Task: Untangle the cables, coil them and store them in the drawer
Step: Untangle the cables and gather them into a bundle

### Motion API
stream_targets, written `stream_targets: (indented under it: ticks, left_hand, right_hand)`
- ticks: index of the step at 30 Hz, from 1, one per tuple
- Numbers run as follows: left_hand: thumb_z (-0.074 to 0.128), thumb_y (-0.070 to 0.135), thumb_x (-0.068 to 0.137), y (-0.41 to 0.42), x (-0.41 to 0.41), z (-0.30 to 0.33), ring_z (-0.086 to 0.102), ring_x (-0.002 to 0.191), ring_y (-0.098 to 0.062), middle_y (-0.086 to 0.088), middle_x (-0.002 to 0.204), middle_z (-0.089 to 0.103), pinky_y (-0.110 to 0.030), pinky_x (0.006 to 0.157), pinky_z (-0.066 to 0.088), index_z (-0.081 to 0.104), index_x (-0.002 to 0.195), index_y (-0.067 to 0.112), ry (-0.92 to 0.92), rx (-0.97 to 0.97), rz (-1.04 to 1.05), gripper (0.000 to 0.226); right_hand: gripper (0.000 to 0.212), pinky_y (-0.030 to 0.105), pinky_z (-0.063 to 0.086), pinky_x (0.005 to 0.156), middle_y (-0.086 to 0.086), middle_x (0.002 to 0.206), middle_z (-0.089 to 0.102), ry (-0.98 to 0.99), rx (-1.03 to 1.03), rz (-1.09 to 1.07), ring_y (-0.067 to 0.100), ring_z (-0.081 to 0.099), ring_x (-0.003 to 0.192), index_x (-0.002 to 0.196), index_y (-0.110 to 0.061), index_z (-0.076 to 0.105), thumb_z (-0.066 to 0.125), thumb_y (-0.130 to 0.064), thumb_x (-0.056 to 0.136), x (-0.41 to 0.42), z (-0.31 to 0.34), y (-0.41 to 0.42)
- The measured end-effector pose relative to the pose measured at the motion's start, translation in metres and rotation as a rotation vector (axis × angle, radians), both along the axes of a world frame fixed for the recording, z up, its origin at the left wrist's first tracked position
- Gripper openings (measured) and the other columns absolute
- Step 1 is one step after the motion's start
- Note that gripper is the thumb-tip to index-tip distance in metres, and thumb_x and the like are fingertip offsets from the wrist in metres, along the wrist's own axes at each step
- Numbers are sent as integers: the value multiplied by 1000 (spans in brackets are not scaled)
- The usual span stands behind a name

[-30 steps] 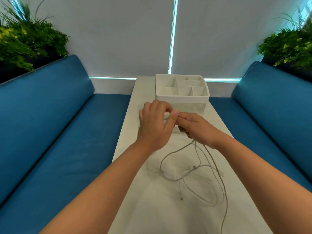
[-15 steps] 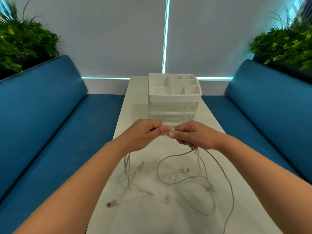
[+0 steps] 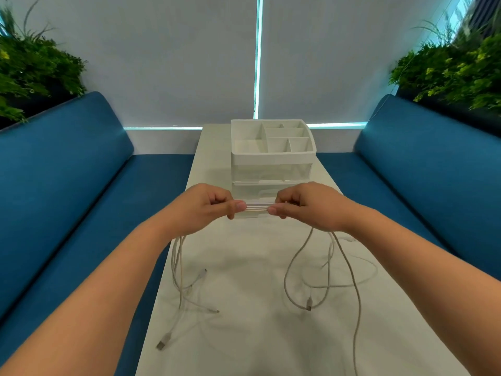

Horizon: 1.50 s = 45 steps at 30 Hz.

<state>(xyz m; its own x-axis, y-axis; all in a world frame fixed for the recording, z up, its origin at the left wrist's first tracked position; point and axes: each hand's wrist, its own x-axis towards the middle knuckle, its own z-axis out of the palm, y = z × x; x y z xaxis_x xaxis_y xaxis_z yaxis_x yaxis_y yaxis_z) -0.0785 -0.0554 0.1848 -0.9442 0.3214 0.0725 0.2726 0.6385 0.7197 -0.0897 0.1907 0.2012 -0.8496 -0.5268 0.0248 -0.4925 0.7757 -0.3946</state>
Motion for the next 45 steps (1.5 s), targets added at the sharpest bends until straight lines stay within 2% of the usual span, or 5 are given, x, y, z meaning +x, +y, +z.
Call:
stream_targets:
  ticks: [15,20,27,38,45]
  left_hand:
    - [63,43,85,4,11,10,24,47,-12,-3,54,31,-19,42,24,58,60,16,-150,350,-47,37]
    - [57,52,88,-2,9,10,28,46,-9,4,51,35,-17,44,29,64,71,13,-168,98,-50,44]
    - [49,59,89,-11,-12,-7,33,44,-4,11,48,37,-13,45,31,53,69,8,67,-106,70,55]
    - [63,55,80,-13,-14,-5,31,49,-7,-3,59,37,-14,46,33,61,76,-5,94,27,33,61]
    - [64,46,86,-21,-14,-17,30,47,-8,6,52,34,-12,46,29,58,71,-5,131,73,130,53]
  right_hand:
    - [49,22,44,65,-2,58,56,-309,-153,-40,7,55,54,64,-13,56,57,-56,86,-3,-12,21]
    - [46,12,34,49,-4,57,41,-65,-248,-91,6,37,49,65,-11,49,59,-50,88,-1,-12,22]
    - [28,24,42,48,-8,59,36,-467,-570,78,11,34,48,76,-14,48,49,-33,97,6,1,15]
    - [67,22,34,53,0,52,40,-186,59,-239,12,39,46,52,-15,37,50,-77,76,-10,-8,34]
    - [42,24,43,60,-5,57,45,-434,-454,-82,11,44,53,75,-10,52,54,-51,85,-2,-25,43]
